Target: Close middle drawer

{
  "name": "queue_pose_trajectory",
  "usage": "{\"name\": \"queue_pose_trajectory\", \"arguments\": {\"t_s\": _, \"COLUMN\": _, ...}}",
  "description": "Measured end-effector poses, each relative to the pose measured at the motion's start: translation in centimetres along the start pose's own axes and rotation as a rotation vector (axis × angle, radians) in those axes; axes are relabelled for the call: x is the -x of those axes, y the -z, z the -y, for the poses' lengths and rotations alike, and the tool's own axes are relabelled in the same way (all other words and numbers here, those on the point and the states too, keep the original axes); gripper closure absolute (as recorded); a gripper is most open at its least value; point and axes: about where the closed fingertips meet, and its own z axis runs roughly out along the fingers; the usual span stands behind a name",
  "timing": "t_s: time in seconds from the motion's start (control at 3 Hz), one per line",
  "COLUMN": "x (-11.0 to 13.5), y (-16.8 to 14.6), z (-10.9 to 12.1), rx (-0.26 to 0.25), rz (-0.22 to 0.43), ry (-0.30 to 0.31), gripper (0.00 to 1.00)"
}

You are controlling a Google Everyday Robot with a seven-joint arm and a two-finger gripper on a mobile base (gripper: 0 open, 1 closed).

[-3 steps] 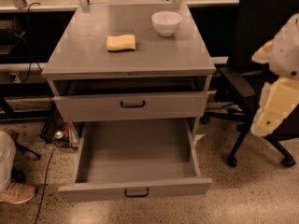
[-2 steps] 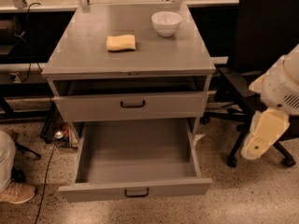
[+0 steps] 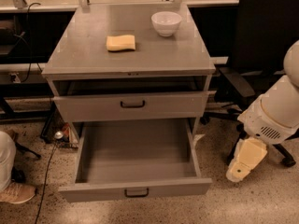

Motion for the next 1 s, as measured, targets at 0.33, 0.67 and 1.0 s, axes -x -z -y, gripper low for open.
{"name": "queue_pose_trajectory", "arguments": {"t_s": 0.33, "x": 0.0, "y": 0.0, "z": 0.0, "rx": -0.001, "rz": 0.000, "ry": 0.000, "gripper": 0.00}}
{"name": "queue_pose_trajectory", "arguments": {"t_s": 0.67, "x": -0.6, "y": -1.4, "z": -0.3, "rx": 0.030, "rz": -0.002, "ry": -0.031, "gripper": 0.00}}
{"name": "queue_pose_trajectory", "arguments": {"t_s": 1.0, "x": -2.0, "y": -6.5, "z": -1.6, "rx": 0.090, "rz": -0.012, "ry": -0.114, "gripper": 0.00}}
